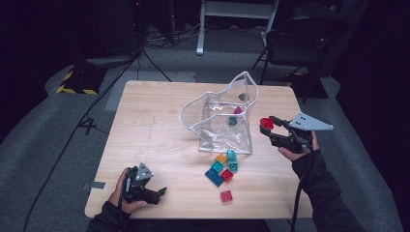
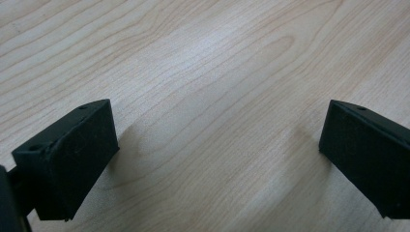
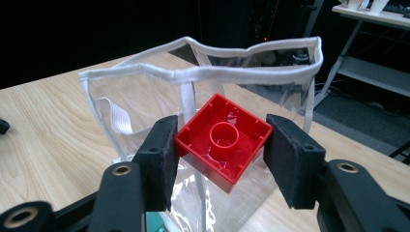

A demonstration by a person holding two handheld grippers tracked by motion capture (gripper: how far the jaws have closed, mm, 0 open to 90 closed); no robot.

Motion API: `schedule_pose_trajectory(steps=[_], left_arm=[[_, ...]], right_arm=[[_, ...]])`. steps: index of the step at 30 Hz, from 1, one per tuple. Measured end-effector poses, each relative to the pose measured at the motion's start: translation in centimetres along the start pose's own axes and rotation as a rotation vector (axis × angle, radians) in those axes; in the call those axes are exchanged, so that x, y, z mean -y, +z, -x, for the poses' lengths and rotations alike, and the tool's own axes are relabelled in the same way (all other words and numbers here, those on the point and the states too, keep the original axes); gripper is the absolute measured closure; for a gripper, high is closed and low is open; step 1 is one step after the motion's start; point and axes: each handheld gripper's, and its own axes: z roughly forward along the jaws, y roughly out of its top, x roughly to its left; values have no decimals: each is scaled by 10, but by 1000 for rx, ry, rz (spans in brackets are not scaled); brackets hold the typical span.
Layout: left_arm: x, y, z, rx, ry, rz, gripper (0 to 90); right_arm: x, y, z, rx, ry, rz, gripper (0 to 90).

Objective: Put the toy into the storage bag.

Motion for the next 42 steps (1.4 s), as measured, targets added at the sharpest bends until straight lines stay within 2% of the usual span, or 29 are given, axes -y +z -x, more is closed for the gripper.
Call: schedule_pose_trajectory(steps=[8,18,25,42], left_arm=[[0,0,0,-1,-4,3,5],[1,-1,1,-9,-1,1,6],[1,-1,1,-9,-3,2,5],[1,-1,1,-9,-2,2,6]], right_arm=[[-17,3,0,3,-21,18,479],[-29,14,2,14,-3,43,479],[-38,19,1,15,-8,56,479],[-60,37,-4,8,-18,55,479]])
